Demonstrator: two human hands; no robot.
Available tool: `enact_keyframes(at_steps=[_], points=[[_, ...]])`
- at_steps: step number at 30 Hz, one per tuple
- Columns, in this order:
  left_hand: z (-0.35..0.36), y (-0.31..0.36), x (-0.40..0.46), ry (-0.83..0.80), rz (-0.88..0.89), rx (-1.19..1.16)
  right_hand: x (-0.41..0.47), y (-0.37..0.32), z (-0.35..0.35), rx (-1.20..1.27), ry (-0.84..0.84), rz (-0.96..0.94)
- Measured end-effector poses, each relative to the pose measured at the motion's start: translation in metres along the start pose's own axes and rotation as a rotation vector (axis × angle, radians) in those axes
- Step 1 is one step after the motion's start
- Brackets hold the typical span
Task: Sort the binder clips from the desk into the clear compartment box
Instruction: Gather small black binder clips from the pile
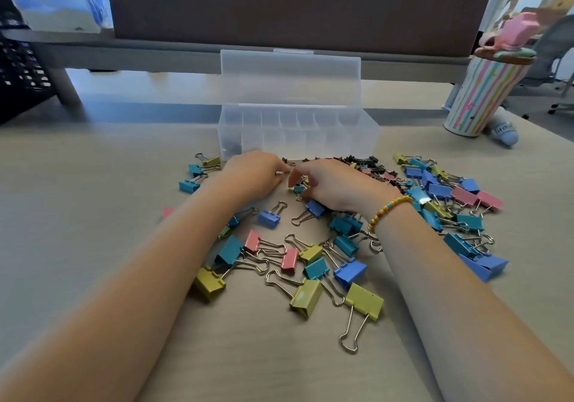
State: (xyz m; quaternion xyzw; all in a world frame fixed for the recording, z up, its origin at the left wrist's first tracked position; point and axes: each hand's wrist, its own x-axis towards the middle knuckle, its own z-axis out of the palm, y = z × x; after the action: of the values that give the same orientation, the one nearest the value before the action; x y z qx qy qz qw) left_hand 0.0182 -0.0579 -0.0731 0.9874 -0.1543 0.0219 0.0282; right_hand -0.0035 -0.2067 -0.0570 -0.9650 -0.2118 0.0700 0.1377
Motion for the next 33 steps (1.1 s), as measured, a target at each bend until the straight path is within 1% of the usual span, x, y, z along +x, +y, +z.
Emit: enact_keyframes(at_steps=[3, 7, 10, 14, 18, 20, 25, 26, 28, 30, 31, 33], points=[[0.0, 0.0, 0.0, 0.058, -0.01, 0.084, 0.002, 0.001, 0.001, -0.025, 0.007, 0.008], [-0.001, 0.003, -0.002, 0.045, 0.015, 0.121, 0.002, 0.003, 0.001, -0.03, 0.016, 0.035], [-0.003, 0.004, -0.002, 0.003, -0.016, 0.086, 0.003, 0.004, 0.001, -0.04, 0.011, 0.06], [-0.009, 0.005, -0.003, -0.129, -0.029, -0.038, 0.002, 0.003, 0.002, -0.054, -0.006, 0.104], [-0.014, 0.006, -0.005, -0.185, -0.043, -0.148, 0.001, 0.0, 0.003, -0.172, -0.022, 0.101], [-0.016, 0.007, -0.005, -0.191, -0.069, -0.277, 0.002, -0.001, 0.004, -0.197, -0.022, 0.083], [-0.021, 0.006, -0.007, -0.154, -0.161, -0.782, 0.004, -0.003, 0.004, -0.208, -0.04, 0.055], [-0.021, 0.006, -0.007, -0.144, -0.179, -0.894, 0.004, -0.004, 0.005, -0.222, -0.037, 0.054], [-0.023, 0.005, -0.006, -0.139, -0.199, -1.195, 0.004, -0.004, 0.006, -0.217, -0.009, 0.05], [-0.024, 0.006, -0.006, -0.131, -0.192, -1.465, 0.003, -0.004, 0.005, -0.081, 0.066, 0.06], [-0.024, 0.008, -0.006, -0.124, -0.172, -1.552, 0.003, -0.004, 0.004, 0.051, 0.127, 0.08], [-0.024, 0.01, -0.008, -0.113, -0.124, -1.692, 0.005, -0.003, 0.0, 0.391, 0.252, 0.151]])
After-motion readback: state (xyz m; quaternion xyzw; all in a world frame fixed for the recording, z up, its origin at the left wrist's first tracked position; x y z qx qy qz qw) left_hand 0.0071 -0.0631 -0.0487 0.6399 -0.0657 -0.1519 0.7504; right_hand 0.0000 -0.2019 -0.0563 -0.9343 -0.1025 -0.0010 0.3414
